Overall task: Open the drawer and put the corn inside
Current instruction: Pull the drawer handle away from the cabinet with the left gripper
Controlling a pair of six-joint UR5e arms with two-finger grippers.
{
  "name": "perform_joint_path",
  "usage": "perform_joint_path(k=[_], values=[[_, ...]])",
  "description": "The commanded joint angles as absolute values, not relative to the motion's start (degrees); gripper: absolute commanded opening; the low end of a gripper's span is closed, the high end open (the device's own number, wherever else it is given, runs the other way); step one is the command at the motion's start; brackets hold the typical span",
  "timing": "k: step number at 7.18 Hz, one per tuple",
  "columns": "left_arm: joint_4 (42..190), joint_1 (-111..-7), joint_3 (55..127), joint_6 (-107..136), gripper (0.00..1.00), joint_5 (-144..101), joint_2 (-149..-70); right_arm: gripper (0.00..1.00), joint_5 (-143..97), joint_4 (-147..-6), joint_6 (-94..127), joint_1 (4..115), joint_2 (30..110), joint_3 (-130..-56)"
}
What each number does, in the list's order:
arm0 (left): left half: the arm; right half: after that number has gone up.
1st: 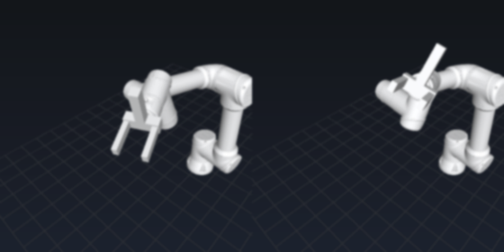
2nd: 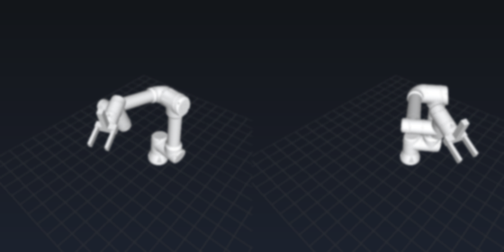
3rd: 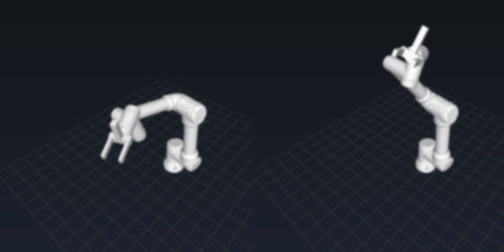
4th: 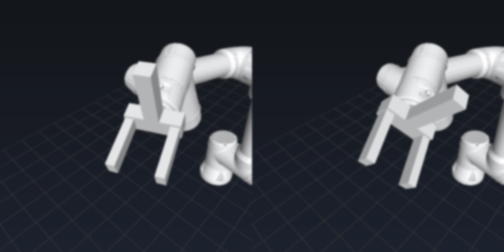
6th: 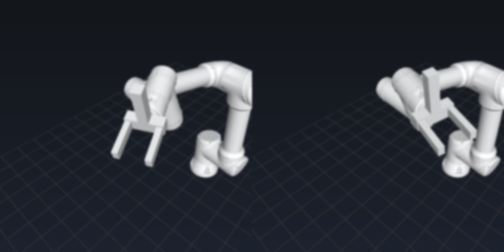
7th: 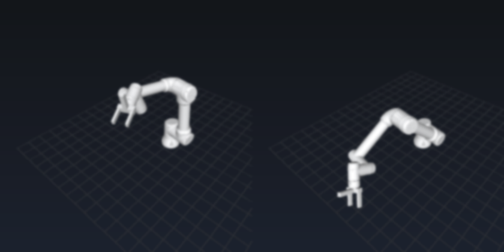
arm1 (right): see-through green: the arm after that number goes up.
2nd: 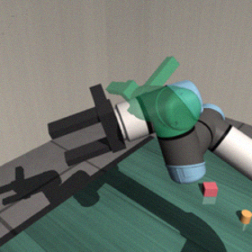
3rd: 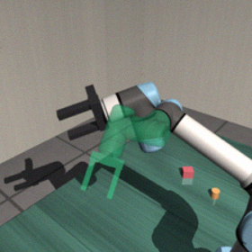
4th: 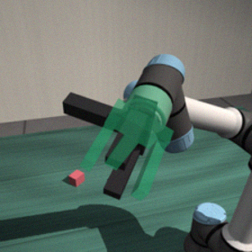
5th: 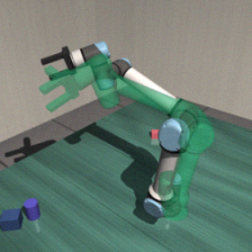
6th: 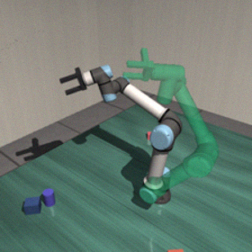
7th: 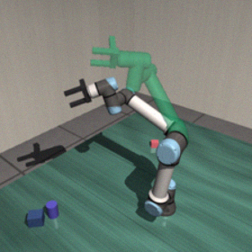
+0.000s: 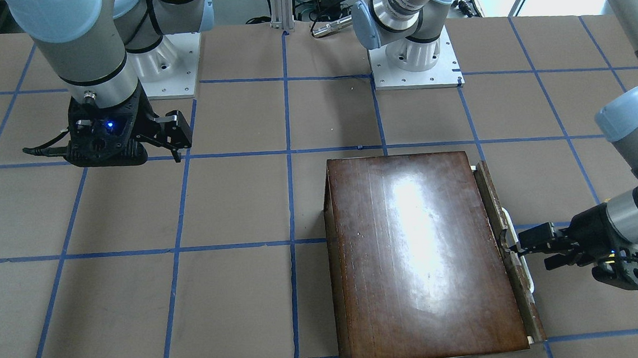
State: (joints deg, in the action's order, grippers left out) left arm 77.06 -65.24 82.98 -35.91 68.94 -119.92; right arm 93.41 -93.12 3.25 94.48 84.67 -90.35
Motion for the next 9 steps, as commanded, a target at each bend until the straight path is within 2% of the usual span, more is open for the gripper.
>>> perform_joint_path(k=[1,9], values=[[77.1,-65.2,82.6,-35.9,1.00,69.3,-120.0,1.00,93.4,-93.2,3.3,94.5,84.6,-90.4],[77.3,-60.8,82.6,-39.7,1.00,69.3,-120.1,1.00,93.4,-93.1,3.3,94.5,84.6,-90.4]])
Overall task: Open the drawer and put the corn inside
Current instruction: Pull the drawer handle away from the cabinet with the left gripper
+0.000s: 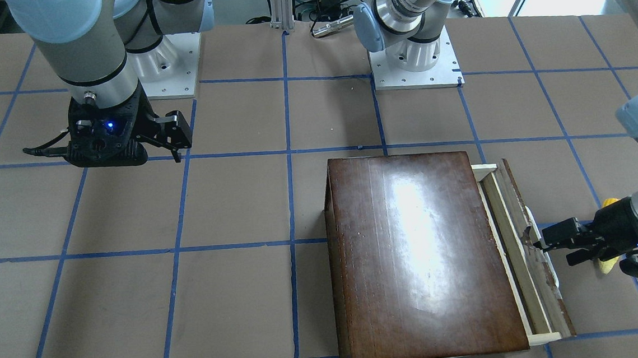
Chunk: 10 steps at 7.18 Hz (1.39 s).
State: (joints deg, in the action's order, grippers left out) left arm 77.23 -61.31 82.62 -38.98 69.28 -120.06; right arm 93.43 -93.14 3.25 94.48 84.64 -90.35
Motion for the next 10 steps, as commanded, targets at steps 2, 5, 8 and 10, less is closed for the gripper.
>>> perform_joint_path(k=[2,5,8,10], values=[[77.3,-60.4,82.6,-41.1,1.00,69.9,-120.1,1.00,93.3,-93.1,3.3,94.5,84.6,-90.4],[77.2,-59.2,82.6,-43.3,1.00,71.1,-120.1,1.00,93.4,-93.1,3.3,94.5,84.6,-90.4],[77.3,-58.9,81.6,-45.2,1.00,72.4,-120.4,1.00,93.4,-93.1,3.3,94.5,84.6,-90.4],[77.3,-58.9,81.6,-45.3,1.00,73.8,-120.5,1.00,93.4,-93.1,3.3,94.5,84.6,-90.4]])
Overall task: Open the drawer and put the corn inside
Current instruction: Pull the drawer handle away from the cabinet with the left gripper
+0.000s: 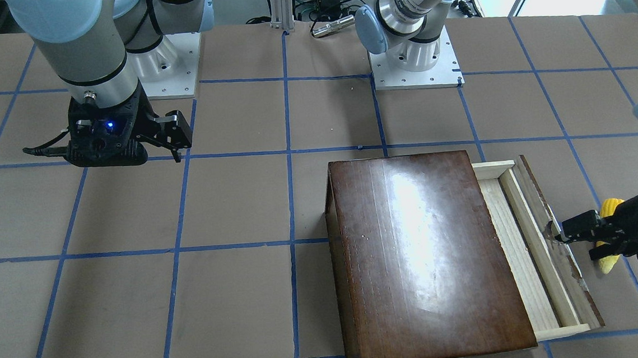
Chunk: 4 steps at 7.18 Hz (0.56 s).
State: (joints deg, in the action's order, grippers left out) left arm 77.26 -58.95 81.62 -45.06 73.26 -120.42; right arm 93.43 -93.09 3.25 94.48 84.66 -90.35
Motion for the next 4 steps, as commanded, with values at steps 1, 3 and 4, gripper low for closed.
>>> perform_joint_path(k=[1,3,4], values=[[77.3,-58.9,81.6,-45.2,1.00,73.9,-120.0,1.00,93.4,-93.1,3.3,94.5,84.6,-90.4],[79.3,-58.4,80.3,-45.1,1.00,74.1,-118.1,1.00,93.4,-93.1,3.3,94.5,84.6,-90.4],[82.1,-57.0,78.1,-45.2,1.00,74.2,-118.0,1.00,93.4,-93.2,3.3,94.5,84.6,-90.4]])
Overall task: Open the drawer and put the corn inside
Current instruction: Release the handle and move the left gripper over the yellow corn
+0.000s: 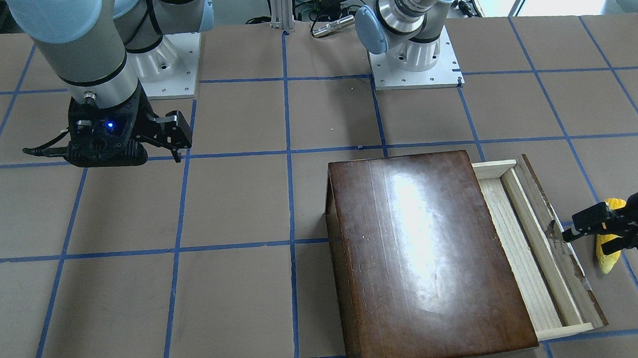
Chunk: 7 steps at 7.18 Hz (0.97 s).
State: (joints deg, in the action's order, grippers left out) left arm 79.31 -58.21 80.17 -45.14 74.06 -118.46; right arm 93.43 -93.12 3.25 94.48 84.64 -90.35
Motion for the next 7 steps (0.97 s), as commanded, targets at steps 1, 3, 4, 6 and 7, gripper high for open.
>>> perform_joint_path(k=[1,3,4,6,7], values=[[84.4,-56.1,75.6,-45.3,1.00,76.8,-117.6,1.00,93.4,-93.1,3.3,94.5,84.7,-90.4],[84.0,-53.2,75.3,-53.5,1.00,80.6,-117.5,1.00,93.4,-93.1,3.3,94.5,84.6,-90.4],[83.8,-50.9,75.6,-57.4,1.00,83.1,-118.0,1.00,93.4,-93.1,3.3,94.5,84.7,-90.4],[81.1,-49.1,78.0,-63.7,1.00,85.1,-118.3,1.00,93.5,-93.1,3.3,94.5,84.7,-90.4],[74.3,-48.9,81.0,-66.7,1.00,89.1,-118.4,1.00,93.5,-93.2,3.3,94.5,84.7,-90.4]])
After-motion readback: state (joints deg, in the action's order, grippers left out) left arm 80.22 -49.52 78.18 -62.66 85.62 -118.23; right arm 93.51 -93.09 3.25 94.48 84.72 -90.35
